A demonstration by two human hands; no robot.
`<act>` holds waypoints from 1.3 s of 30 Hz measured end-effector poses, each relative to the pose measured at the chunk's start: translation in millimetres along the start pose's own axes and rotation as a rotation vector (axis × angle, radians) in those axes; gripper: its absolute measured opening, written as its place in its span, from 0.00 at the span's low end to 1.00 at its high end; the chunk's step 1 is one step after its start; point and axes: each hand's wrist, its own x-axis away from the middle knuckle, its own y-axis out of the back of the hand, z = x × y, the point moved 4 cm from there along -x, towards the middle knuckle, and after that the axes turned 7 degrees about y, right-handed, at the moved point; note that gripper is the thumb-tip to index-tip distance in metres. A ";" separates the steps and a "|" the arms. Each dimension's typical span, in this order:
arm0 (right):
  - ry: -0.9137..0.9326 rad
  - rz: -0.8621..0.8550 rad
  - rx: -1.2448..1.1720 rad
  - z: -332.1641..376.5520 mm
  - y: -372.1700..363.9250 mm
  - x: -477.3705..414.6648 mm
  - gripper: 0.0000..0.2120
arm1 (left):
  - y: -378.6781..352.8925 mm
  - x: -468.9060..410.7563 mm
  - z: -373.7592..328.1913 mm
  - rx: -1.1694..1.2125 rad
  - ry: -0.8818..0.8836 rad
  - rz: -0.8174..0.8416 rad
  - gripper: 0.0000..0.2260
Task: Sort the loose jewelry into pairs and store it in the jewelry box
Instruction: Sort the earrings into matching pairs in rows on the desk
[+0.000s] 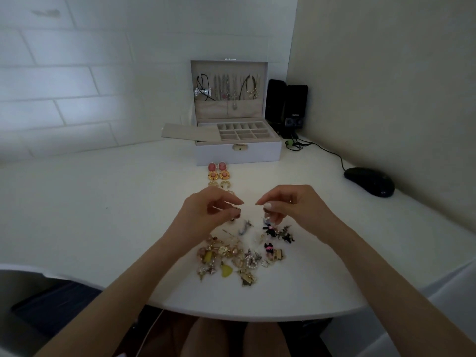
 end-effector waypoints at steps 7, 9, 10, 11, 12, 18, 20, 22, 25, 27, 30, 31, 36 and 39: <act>0.000 -0.004 0.037 15.2 -24.6 -47.8 0.06 | 40.1 -21.9 18.6 0.081 0.167 -0.170 0.04; -0.002 0.003 0.084 16.1 -35.1 -66.7 0.07 | 51.3 -32.3 29.1 0.012 0.202 -0.231 0.01; -0.005 0.006 0.097 15.2 -40.5 -76.3 0.08 | 55.7 -37.8 34.4 -0.016 0.216 -0.256 0.02; -0.009 0.009 0.112 13.8 -45.7 -85.5 0.08 | 59.5 -44.0 40.0 -0.047 0.230 -0.277 0.03; -0.012 0.009 0.135 12.1 -50.4 -94.7 0.08 | 62.6 -50.5 45.0 -0.083 0.243 -0.293 0.03; -0.052 0.019 0.188 4.0 -69.2 -142.8 0.07 | 76.1 -93.9 74.1 -0.286 0.276 -0.314 0.02; -0.035 0.028 0.237 1.8 -73.3 -154.8 0.07 | 77.9 -103.7 81.4 -0.316 0.274 -0.308 0.03; -0.027 0.032 0.282 -4.1 -77.4 -166.7 0.07 | 78.9 -110.7 87.5 -0.322 0.253 -0.316 0.03; -0.032 0.068 0.362 -12.4 -87.6 -180.7 0.08 | 81.6 -119.7 94.7 -0.355 0.224 -0.341 0.03; -0.001 0.136 0.491 -15.3 -96.1 -187.6 0.09 | 84.1 -126.1 98.8 -0.382 0.219 -0.345 0.04; 0.051 0.189 0.642 -18.4 -105.7 -194.8 0.11 | 85.9 -131.8 104.3 -0.399 0.237 -0.346 0.06; 0.071 0.203 0.685 -19.3 -107.9 -197.0 0.12 | 85.6 -132.4 105.8 -0.401 0.243 -0.343 0.07; 0.143 0.221 0.810 -25.4 -113.1 -201.9 0.13 | 86.8 -133.3 109.0 -0.483 0.220 -0.360 0.09; 0.147 0.164 0.810 -24.5 -107.6 -205.5 0.10 | 91.2 -134.1 112.7 -0.498 0.225 -0.369 0.09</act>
